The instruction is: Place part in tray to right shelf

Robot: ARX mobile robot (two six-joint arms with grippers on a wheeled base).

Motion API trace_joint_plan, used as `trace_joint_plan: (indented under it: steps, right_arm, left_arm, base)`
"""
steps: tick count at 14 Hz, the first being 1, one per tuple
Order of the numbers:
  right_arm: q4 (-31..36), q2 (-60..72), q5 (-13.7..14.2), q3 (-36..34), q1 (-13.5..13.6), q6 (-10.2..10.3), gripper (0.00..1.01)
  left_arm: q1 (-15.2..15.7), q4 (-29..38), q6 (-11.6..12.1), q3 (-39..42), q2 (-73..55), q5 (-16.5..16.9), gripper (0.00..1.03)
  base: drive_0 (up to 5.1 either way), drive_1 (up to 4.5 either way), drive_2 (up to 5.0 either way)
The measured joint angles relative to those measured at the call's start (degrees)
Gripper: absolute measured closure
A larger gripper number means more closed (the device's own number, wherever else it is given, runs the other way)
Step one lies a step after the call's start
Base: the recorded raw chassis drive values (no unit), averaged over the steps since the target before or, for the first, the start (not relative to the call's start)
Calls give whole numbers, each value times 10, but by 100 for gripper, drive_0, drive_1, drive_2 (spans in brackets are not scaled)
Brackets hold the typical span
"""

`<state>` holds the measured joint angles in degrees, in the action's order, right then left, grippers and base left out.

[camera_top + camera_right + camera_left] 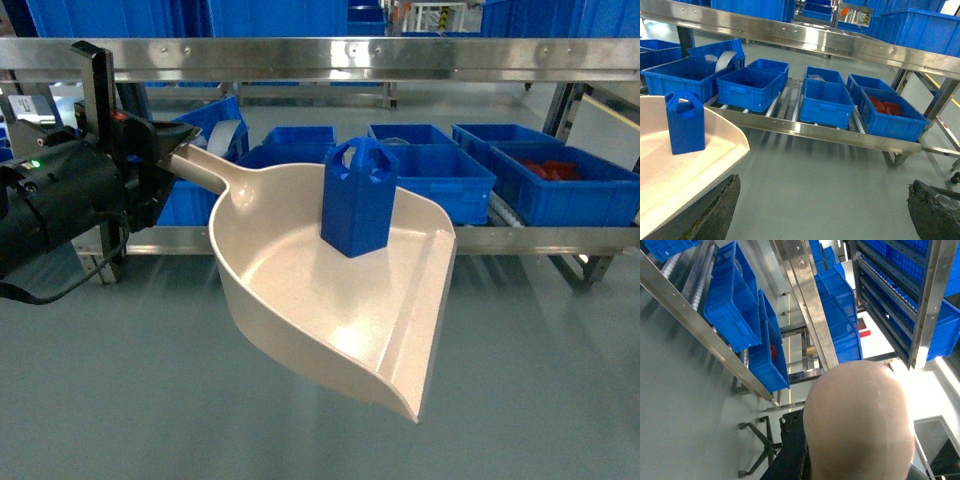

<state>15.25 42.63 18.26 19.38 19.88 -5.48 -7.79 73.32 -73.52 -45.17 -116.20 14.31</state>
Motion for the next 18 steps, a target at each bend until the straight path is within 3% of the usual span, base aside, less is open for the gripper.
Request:
trace_joint_plan:
  steps: [18]
  right_arm:
    - [0, 0, 0, 0, 0, 0, 3]
  left_arm:
    - [-3, 0, 0, 0, 0, 1, 87]
  base:
    - [0, 0, 0]
